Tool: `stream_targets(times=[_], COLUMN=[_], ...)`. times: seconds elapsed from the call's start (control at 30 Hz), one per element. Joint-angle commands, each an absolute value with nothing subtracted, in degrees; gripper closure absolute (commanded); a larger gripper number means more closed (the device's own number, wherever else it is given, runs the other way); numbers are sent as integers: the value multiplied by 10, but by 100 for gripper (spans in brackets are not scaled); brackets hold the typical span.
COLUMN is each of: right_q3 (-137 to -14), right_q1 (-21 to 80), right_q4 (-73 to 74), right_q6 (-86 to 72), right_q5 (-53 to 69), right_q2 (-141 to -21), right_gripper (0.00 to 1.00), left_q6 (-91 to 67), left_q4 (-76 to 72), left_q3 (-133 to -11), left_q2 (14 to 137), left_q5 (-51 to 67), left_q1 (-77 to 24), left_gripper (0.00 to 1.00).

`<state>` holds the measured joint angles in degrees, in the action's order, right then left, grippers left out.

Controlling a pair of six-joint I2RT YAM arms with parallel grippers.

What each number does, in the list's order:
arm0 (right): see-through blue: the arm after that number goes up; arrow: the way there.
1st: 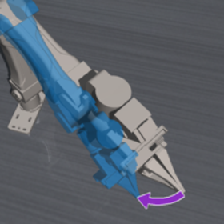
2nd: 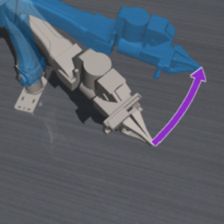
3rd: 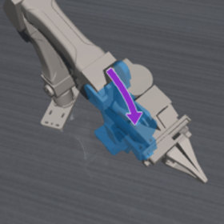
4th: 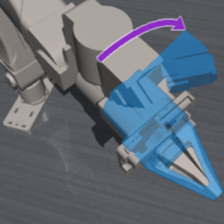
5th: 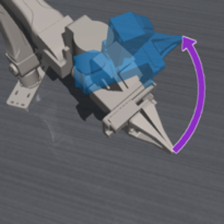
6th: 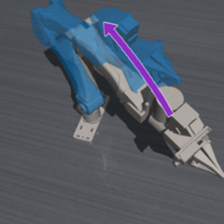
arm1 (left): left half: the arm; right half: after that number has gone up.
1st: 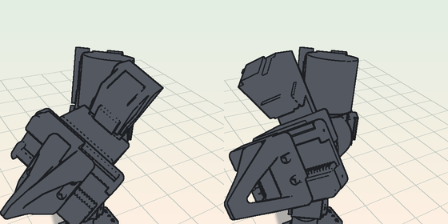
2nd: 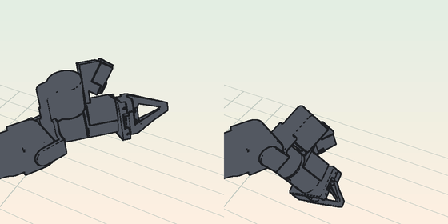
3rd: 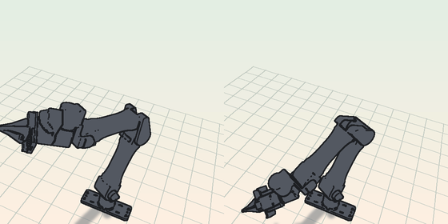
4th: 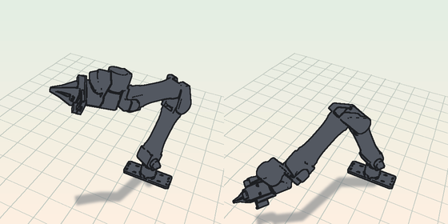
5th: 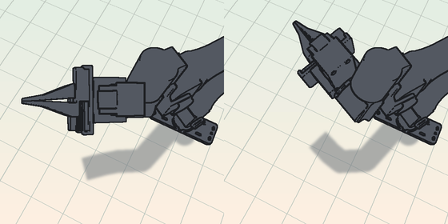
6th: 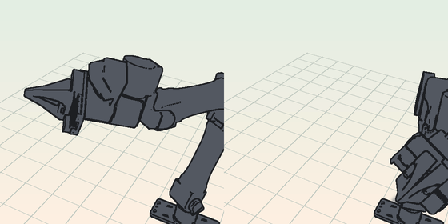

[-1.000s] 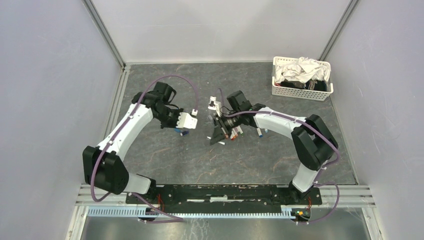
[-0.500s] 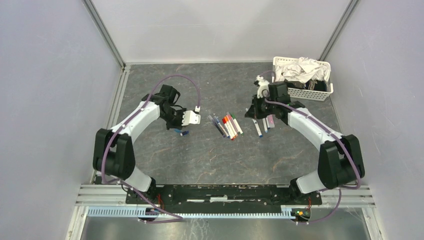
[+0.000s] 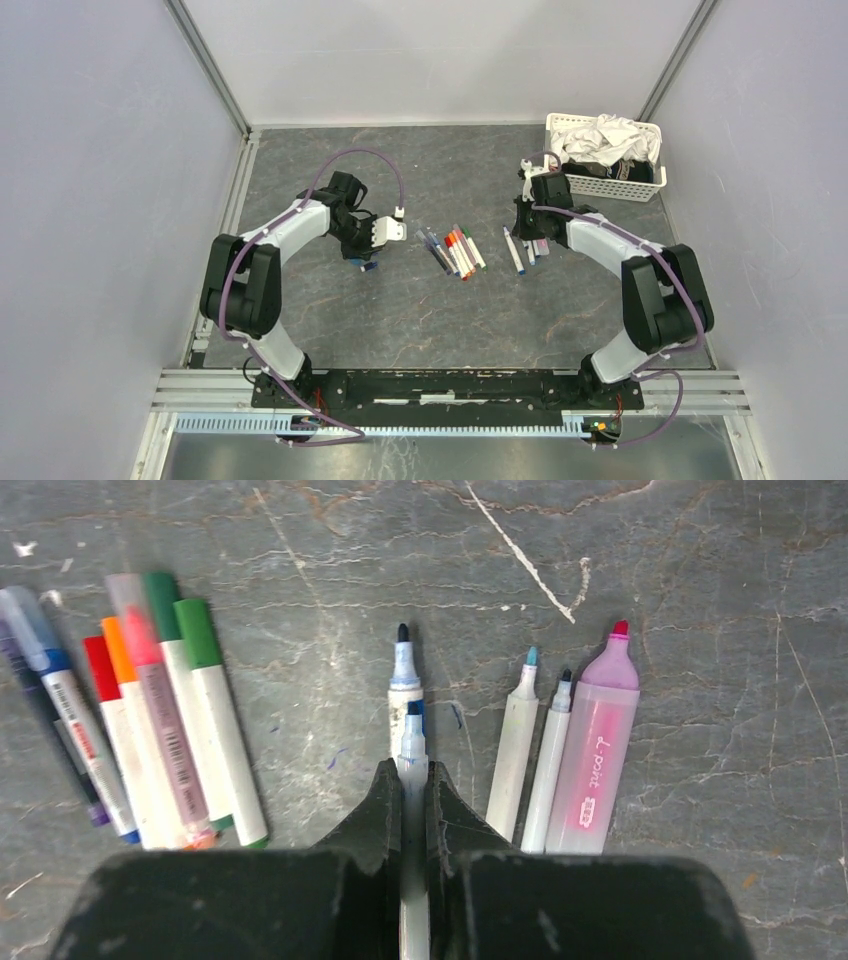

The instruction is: Open the pen caps

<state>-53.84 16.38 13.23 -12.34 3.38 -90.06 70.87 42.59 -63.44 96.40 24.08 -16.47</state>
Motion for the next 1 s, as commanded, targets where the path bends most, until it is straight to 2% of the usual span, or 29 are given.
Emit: stream_targets(times=[0.0,0.17,0.43,0.53,0.6,0.7,0.83,0.97], right_q3=[-545,-545,-539,-540,-542,-546,-578,-597], right_q1=[162,161,161,163,165,180,234,294], right_q4=[98,91,85,86,88,86,104,106], right_q6=[-118,-115,-108,-108,-110,-111,-99,-92], right_q5=[4,-15,-26,-27,-32,-47,-66,-66], right_q2=[-933,-960,-967,-957,-944,-913,-895,-908], right_gripper=[97,90,75,65,65,64,58,57], left_q6=[690,693,681,670,656,610,589,523], left_q4=[425,455,515,558,584,601,626,572], left_q3=[-642,-658,-721,-767,-806,-860,-913,-875], left_q2=[967,969,935,916,902,876,838,765], left_q5=[254,269,321,345,351,343,310,313], left_q1=[-166,-166,-165,-164,-163,-163,-161,-150], left_gripper=[67,57,54,27,2,0,0,0])
